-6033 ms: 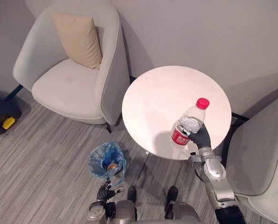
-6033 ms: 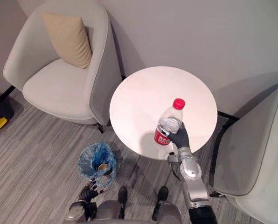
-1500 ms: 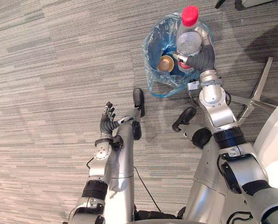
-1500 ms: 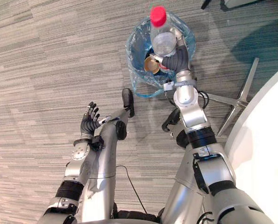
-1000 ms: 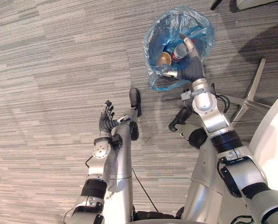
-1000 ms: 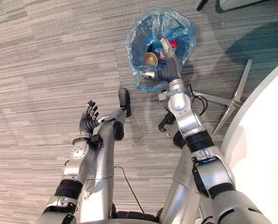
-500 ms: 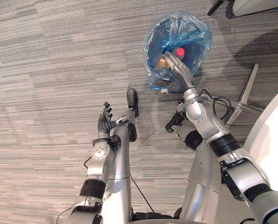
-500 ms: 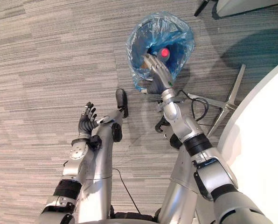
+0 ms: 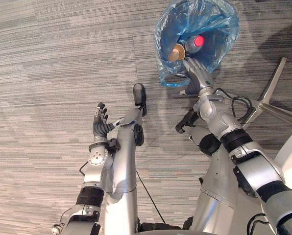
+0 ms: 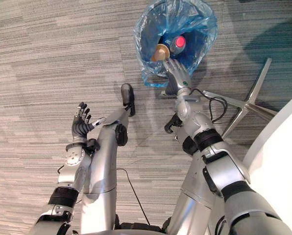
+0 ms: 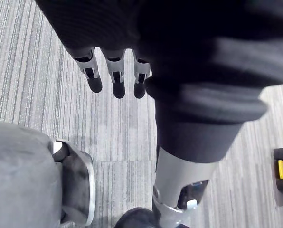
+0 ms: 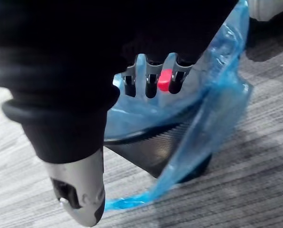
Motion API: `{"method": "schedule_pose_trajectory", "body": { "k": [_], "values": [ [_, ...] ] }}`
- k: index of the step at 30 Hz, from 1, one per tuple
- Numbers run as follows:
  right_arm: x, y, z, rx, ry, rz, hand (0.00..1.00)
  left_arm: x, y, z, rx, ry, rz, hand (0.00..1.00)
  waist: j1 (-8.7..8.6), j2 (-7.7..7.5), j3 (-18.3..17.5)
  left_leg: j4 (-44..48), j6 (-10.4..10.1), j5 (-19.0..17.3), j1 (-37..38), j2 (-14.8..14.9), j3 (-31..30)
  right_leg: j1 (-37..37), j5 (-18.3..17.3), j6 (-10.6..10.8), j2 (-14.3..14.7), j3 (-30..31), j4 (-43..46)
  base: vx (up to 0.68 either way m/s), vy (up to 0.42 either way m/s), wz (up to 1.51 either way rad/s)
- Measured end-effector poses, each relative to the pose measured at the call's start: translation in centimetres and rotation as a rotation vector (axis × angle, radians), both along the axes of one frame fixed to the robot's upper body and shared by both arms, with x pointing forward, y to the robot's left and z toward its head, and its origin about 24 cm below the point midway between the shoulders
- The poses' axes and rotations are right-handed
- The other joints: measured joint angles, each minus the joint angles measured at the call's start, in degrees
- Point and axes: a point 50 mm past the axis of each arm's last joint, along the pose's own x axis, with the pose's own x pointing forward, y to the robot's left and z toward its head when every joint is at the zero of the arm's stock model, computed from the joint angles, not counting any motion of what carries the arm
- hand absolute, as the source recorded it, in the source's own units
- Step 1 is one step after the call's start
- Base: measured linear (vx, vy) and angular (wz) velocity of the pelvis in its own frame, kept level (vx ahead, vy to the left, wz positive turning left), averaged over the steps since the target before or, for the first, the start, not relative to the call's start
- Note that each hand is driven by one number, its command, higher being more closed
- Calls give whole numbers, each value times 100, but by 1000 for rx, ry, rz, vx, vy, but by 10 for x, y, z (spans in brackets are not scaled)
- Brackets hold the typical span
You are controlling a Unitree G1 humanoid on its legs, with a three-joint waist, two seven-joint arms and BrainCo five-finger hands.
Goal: Gather rubbish on tea table into small bin, then transfer packed bag to large trash can.
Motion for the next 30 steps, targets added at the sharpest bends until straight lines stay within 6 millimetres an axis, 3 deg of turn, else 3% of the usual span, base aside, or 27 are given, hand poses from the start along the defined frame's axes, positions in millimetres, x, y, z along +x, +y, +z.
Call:
{"method": "schedule_pose_trajectory", "body": {
  "k": [12, 22, 30],
  "values": [
    [-1, 6, -4, 75, 19, 21, 100, 0, 0, -5, 1, 22, 1, 0, -2, -5, -119, 28, -2, 3, -21, 26, 4, -20, -8, 4, 21, 0, 15, -61, 11, 0],
    [-14, 16, 20, 289, -95, 106, 100, 0, 4, -7, -7, 44, 16, 0, 4, -6, -127, 125, 5, -4, 51, 132, 2, 67, -6, 1, 100, 13, 29, -70, 12, -5],
    [-26, 11, 1, 427, -68, 113, 100, 0, 0, -10, -26, 63, 11, 0, 5, -6, -128, 5, 5, -4, 401, 171, 55, 368, 13, -26, 173, 32, -93, -74, 9, -4]
  ]
}}
